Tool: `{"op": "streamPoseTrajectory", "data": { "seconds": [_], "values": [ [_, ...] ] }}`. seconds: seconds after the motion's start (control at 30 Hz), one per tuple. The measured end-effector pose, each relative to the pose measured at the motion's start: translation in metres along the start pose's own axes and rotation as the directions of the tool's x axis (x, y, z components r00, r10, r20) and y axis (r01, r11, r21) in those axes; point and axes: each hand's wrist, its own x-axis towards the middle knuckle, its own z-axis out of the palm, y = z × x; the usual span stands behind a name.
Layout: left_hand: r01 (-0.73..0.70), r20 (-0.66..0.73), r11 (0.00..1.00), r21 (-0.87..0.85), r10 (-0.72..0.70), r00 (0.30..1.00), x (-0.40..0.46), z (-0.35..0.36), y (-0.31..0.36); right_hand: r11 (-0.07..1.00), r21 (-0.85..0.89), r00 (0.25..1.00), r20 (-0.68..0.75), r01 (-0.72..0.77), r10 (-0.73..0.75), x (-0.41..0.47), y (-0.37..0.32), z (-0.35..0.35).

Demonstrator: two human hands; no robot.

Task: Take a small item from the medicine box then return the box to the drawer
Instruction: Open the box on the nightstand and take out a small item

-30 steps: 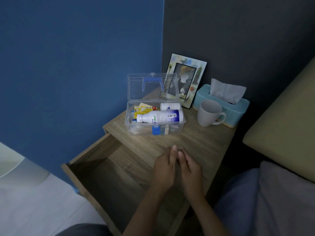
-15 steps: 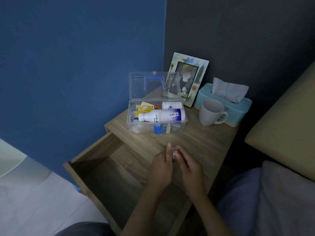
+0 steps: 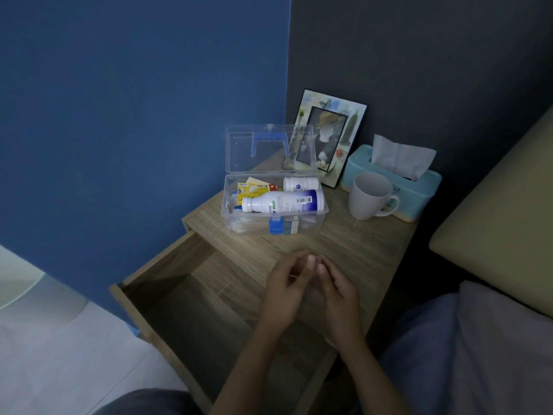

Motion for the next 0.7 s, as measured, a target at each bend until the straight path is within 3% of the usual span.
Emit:
{"op": "streamPoseTrajectory", "data": {
  "seconds": [0.2,0.47,0.7],
  "values": [
    [-0.014,0.019,1.000,0.005,0.014,1.000,0.0020,-0.0038,0.0022,1.000,-0.025,1.000,0.028,-0.001,0.002,0.0002,0.0029,-0.0019],
    [0.121,-0.053,0.992,0.041,-0.119,0.992,0.0063,0.0002,0.0025,0.999,-0.032,0.994,0.109,-0.027,0.031,-0.0001,0.0037,-0.0059],
    [0.188,-0.097,0.982,0.008,-0.186,0.978,0.0074,0.0013,0.0018,0.999,-0.023,0.996,0.081,-0.034,0.036,0.0007,0.0018,-0.0040]
  ]
}}
